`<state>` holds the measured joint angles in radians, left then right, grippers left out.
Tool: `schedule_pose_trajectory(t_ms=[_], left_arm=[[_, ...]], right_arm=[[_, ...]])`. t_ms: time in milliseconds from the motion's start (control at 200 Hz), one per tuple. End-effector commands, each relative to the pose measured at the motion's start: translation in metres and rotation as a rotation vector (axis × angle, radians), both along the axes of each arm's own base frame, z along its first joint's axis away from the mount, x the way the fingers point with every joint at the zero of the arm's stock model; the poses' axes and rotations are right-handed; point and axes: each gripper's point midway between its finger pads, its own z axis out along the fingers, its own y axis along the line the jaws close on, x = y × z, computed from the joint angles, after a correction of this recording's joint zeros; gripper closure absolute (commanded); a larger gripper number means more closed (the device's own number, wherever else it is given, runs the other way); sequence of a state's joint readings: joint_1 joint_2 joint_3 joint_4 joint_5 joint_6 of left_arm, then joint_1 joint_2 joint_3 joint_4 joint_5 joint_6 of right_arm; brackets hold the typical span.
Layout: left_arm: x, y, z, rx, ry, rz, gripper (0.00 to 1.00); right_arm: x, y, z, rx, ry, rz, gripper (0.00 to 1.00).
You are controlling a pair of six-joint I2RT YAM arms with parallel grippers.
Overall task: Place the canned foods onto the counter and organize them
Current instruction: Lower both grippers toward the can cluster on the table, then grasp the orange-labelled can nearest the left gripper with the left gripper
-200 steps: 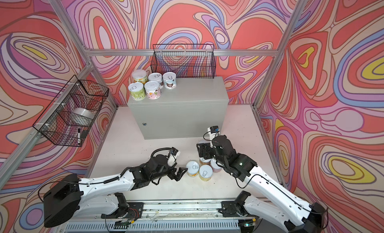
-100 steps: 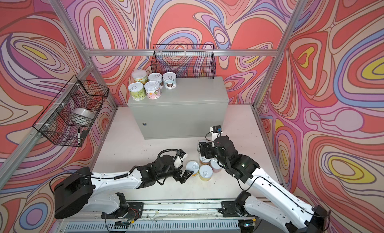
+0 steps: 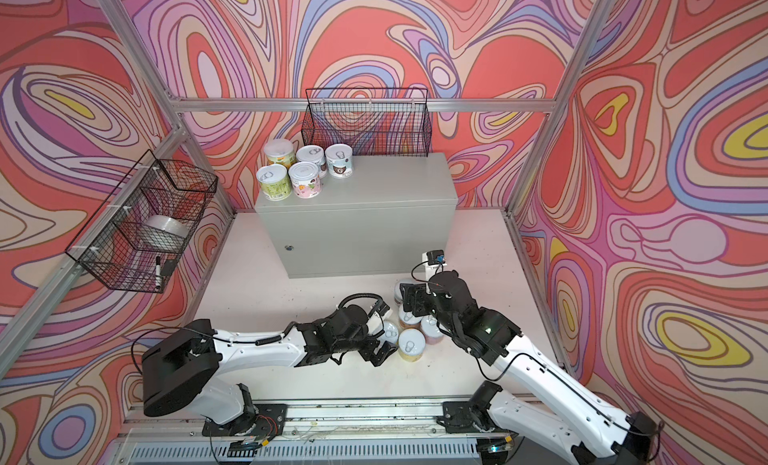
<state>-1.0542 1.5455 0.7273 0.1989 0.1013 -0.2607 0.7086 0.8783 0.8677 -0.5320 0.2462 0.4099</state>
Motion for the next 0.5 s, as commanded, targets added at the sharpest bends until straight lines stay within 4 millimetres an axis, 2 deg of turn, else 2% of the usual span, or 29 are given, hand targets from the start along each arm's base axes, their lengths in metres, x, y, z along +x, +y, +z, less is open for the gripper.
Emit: schedule_pose_trajectory(t_ms=[0,230,401,496], left_arm=[[-0.001,0.001,-0.010,0.072,0.022,-0.017,0.01],[-0.001,0.011,-0.034,0.174,0.066,0.014,0.04],[0.002,0.022,-0.048,0.227,0.048,0.032,0.08],[0.005,0.021,-0.054,0.252,0.026,0.017,0.09]], right_arm=[[0.002,-0.004,0.014,0.010,-0.030,-0.028,0.12],[0.004,-0.001,0.015,0.000,-0.014,-0.021,0.12],[0.006,0.001,0.019,0.006,-0.024,-0.021,0.12],[0.009,0.002,0.018,-0.002,-0.029,-0.022,0.12]])
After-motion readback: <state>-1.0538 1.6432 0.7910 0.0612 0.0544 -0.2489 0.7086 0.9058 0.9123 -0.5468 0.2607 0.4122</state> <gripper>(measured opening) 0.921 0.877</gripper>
